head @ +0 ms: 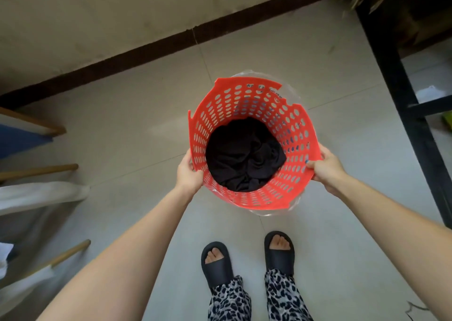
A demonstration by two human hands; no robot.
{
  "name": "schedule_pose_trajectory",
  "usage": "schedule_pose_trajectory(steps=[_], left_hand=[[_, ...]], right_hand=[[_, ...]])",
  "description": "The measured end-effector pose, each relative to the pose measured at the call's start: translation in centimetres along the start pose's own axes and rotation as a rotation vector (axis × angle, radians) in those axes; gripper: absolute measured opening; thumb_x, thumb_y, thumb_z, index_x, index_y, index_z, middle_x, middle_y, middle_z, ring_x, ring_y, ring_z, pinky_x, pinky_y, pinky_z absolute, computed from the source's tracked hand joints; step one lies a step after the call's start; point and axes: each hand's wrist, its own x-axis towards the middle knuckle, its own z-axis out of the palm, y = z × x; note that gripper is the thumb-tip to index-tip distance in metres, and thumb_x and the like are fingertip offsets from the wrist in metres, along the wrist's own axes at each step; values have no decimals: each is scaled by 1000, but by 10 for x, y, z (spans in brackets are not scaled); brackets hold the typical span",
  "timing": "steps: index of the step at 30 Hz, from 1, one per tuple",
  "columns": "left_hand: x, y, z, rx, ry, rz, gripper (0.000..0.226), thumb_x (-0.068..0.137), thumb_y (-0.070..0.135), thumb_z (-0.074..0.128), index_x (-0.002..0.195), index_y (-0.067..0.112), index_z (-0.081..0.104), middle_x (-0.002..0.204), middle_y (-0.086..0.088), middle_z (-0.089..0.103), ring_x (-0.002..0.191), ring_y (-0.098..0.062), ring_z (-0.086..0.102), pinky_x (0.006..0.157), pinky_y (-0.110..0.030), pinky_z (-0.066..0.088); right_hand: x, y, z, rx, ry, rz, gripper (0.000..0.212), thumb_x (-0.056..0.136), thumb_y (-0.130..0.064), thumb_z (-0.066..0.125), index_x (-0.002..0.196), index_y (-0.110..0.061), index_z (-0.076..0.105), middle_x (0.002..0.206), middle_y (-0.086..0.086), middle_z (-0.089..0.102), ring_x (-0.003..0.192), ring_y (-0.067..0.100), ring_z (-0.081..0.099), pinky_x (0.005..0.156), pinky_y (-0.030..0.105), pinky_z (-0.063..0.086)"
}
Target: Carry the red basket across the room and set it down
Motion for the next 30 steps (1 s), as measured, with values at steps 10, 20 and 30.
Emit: schedule_pose_trajectory(steps=[10, 20, 30], left_hand=[[27, -47, 12, 39, 55, -119, 50, 92, 4, 63, 138, 17, 52, 128, -11, 67, 118, -33, 64, 98, -57, 53], [35, -85, 11, 36, 67, -120, 44, 94, 8, 63, 132, 28, 54, 114, 0, 67, 115, -30, 65, 95, -57, 54], [39, -83, -1, 141, 20, -150, 42, 95, 10, 63, 136, 12, 56, 112, -4, 67, 107, -25, 65, 84, -31, 47]], right_hand=[[21, 25, 24, -17, -10, -21, 69, 83, 16, 42, 135, -28, 51, 99, 4, 67, 82, 23, 64, 60, 31, 53], [27, 61, 32, -58, -9, 4, 57, 91, 9, 42, 135, -26, 49, 94, -6, 66, 82, 11, 64, 62, 32, 54], [27, 49, 25, -258, 83, 42, 52, 80, 5, 62, 128, -15, 58, 120, 13, 69, 108, 32, 66, 96, 48, 51]])
